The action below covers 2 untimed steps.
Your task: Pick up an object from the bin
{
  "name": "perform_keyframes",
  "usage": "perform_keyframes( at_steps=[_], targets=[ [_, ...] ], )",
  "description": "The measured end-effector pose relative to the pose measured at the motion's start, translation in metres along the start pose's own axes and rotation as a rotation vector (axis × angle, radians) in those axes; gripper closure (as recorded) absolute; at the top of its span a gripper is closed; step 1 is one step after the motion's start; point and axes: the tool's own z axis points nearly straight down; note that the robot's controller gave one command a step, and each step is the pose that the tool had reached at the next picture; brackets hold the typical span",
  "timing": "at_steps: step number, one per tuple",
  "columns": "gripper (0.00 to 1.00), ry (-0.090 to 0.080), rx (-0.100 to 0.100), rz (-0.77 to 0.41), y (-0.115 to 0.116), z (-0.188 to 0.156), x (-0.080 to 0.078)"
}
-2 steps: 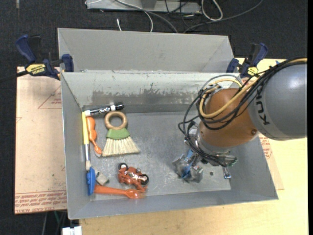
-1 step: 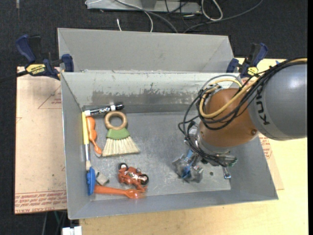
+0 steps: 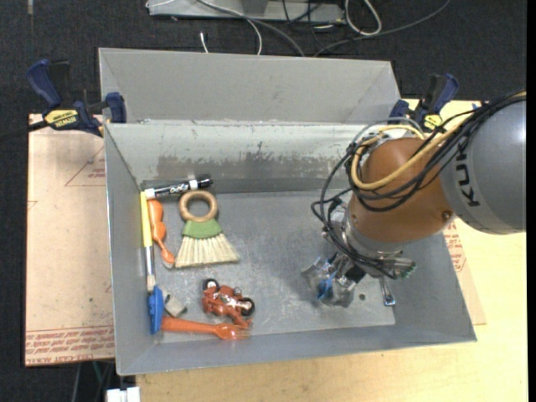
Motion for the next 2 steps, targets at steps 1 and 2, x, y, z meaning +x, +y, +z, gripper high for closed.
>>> perform_keyframes(
  at_steps=[1,2],
  targets=[
    [1.0,-0.005,0.006,0.001,-0.001,-0.048,-0.001],
    [1.0,-0.007,0.005,0.002,0.0,-0.077,-0.002]
  ],
)
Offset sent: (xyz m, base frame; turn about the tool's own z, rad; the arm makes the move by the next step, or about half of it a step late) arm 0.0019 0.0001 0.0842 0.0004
